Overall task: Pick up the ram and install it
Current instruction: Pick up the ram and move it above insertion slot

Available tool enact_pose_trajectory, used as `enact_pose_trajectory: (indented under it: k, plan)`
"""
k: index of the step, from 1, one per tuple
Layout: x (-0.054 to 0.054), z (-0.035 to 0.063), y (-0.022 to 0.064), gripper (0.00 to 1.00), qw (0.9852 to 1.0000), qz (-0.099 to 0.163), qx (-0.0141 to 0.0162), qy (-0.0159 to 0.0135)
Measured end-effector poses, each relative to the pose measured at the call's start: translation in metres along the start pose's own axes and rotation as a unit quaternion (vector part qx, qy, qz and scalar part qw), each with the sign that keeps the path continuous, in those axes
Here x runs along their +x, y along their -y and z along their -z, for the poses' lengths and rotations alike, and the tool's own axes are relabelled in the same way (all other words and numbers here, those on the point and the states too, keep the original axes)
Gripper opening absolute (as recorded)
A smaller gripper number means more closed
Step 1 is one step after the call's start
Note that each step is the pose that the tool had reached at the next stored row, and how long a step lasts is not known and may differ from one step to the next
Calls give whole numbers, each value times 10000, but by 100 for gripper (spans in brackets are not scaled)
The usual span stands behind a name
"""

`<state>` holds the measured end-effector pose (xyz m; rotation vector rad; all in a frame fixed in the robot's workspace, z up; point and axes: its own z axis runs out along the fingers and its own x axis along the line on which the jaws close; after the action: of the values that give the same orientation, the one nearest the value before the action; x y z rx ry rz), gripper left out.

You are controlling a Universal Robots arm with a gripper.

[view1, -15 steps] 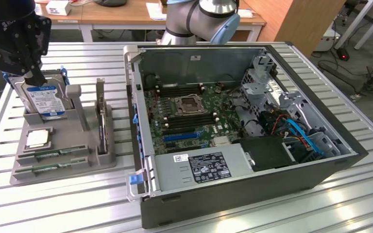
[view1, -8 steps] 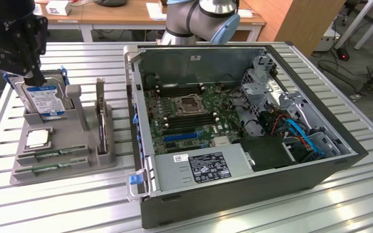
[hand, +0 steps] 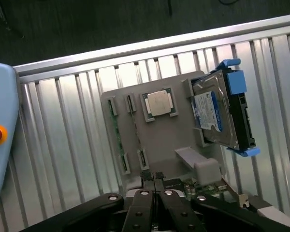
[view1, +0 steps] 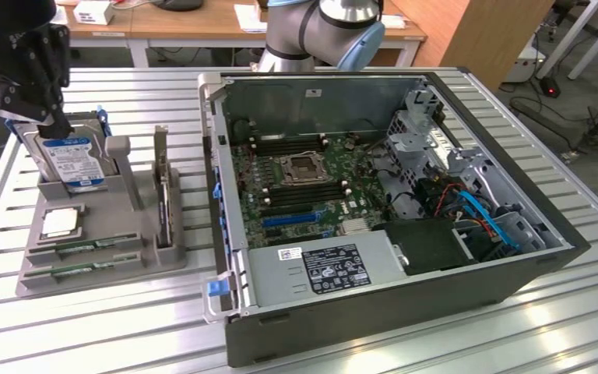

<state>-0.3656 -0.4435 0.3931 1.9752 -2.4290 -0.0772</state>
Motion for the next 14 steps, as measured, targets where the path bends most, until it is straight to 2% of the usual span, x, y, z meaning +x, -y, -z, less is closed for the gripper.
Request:
enact_pose_trajectory:
  k: [8,14]
  plan:
    - [0,1,0,9,9987,514,-12,-23]
    - [-1,-1,-2,9,9985,543,-12,-23]
